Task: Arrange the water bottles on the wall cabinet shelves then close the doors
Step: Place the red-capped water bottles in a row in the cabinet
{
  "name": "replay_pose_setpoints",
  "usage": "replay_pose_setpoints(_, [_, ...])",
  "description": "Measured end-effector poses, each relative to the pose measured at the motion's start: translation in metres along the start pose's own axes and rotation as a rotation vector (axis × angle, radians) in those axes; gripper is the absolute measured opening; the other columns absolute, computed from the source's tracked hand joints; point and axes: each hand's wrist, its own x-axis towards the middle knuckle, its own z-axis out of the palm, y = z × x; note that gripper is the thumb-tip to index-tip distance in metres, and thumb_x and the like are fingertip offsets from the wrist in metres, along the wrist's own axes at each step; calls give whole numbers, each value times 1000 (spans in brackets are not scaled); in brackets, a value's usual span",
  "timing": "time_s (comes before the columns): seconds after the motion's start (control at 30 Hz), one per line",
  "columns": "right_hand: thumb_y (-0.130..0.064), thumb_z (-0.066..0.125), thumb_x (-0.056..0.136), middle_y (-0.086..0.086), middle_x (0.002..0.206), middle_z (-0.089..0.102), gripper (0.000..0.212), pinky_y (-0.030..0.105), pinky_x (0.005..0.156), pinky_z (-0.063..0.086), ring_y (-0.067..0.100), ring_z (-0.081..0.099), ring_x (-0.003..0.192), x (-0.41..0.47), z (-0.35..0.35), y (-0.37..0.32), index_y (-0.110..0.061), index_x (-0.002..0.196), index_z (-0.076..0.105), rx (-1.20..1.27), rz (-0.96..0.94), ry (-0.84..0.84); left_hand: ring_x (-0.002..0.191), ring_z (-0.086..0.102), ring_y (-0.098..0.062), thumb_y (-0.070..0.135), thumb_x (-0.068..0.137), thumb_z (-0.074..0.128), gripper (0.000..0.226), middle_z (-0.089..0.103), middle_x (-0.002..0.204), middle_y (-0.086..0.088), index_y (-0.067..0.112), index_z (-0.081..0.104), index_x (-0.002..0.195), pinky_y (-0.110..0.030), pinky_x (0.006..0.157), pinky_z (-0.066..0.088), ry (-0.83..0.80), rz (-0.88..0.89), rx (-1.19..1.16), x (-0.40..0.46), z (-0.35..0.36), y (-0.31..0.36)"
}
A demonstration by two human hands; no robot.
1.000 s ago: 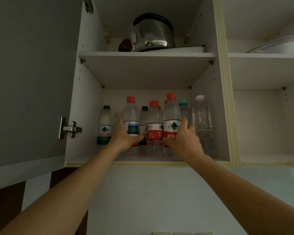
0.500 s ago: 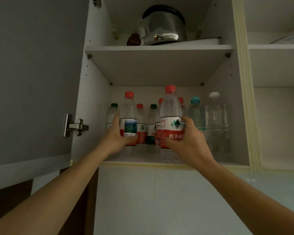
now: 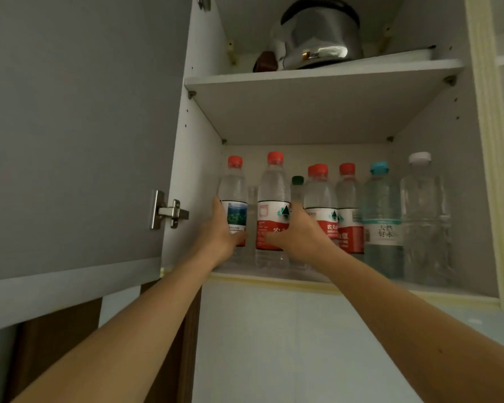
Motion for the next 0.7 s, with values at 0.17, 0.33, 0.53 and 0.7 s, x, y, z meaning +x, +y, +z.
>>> replay_pose_setpoints(0.17, [-19, 78, 85, 2, 103, 58, 66, 31, 73, 50, 17, 60, 90, 23, 12, -9, -9, 137, 38, -49, 77, -64, 94, 62, -16, 19, 92, 71, 71, 60, 121, -5, 21, 26, 147, -33, 75, 52, -10, -116, 98, 6, -2, -2])
replay_pose_setpoints(0.33, [-18, 80, 85, 6, 113, 55, 71, 33, 87, 49, 21, 53, 100, 43, 19, -10, -7, 139, 35, -58, 122, -130, 105, 65, -24, 24, 92, 72, 50, 65, 121, -9, 16, 49, 136, -45, 92, 55, -6, -159, 142, 11, -3, -11])
replay_pose_setpoints(0.53, [-19, 84, 81, 14, 129, 56, 75, 42, 98, 54, 27, 60, 111, 65, 27, -8, -7, 138, 35, -71, 140, -220, 108, 64, -25, 28, 91, 73, 46, 66, 123, -7, 17, 54, 131, -48, 96, 53, 35, -191, 152, 17, -6, -24])
replay_pose_setpoints(0.7, [-20, 83, 83, 15, 132, 53, 76, 48, 96, 56, 31, 59, 117, 77, 36, -6, -9, 138, 33, -80, 133, -252, 115, 58, -27, 22, 91, 73, 72, 50, 135, -14, 16, 29, 147, -47, 96, 54, 106, -115, 280, 20, 0, -26])
